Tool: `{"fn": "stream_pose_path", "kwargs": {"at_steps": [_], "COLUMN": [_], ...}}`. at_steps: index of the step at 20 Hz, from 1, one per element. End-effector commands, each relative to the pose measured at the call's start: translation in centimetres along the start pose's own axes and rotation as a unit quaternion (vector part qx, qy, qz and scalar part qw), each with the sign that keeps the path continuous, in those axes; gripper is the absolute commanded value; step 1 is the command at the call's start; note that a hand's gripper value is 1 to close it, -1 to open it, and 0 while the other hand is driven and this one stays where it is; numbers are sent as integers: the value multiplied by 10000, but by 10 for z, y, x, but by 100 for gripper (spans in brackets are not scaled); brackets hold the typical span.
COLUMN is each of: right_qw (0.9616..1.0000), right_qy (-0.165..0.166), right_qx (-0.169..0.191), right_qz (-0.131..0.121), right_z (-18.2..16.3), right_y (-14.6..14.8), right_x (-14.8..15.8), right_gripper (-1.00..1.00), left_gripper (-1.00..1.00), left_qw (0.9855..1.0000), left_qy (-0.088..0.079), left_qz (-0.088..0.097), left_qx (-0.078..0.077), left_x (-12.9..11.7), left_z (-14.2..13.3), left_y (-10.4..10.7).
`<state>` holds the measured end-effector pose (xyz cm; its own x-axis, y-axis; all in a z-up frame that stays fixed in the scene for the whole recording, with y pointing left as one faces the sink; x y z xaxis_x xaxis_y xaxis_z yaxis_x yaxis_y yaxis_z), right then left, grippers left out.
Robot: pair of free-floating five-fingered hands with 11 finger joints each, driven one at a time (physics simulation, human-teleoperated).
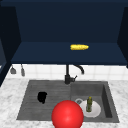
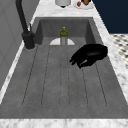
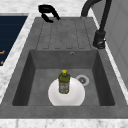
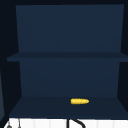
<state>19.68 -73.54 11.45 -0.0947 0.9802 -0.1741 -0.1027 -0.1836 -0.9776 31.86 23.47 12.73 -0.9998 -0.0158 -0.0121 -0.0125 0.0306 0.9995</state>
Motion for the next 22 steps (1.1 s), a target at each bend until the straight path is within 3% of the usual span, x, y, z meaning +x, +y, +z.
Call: {"fn": "stream_pose_path", "kwargs": {"at_steps": [1, 4, 8, 12, 15, 18, 19, 21, 22], "right_qw": [9994, 9983, 9919, 9799, 9778, 9845, 9864, 9871, 9855], "right_qy": [170, 237, 340, 378, 260, 115, 121, 112, 142], "right_qx": [-193, 310, 981, 1663, 1782, 1449, 1305, 1283, 1399], "right_qz": [-250, -439, -734, -1039, -1075, -983, -996, -952, -951], "right_z": [-23, -32, -51, -59, -48, -32, -31, -22, -20], "right_y": [28, 41, 37, 31, 25, 5, 0, -9, -13], "right_x": [-13, -16, -23, -21, -21, -34, -36, -35, -35], "right_gripper": [100, 100, 100, 100, 100, 100, -100, -100, -100], "left_gripper": [0, 0, 0, 0, 0, 0, 0, 0, 0], "left_qw": [10000, 10000, 10000, 10000, 10000, 10000, 10000, 10000, 10000], "left_qy": [0, 0, 0, 0, 0, 0, 0, 0, 0], "left_qz": [0, 0, 0, 0, 0, 0, 0, 0, 0], "left_qx": [0, 0, 0, 0, 0, 0, 0, 0, 0], "left_x": [0, 0, 0, 0, 0, 0, 0, 0, 0], "left_z": [0, 0, 0, 0, 0, 0, 0, 0, 0], "left_y": [0, 0, 0, 0, 0, 0, 0, 0, 0]}}
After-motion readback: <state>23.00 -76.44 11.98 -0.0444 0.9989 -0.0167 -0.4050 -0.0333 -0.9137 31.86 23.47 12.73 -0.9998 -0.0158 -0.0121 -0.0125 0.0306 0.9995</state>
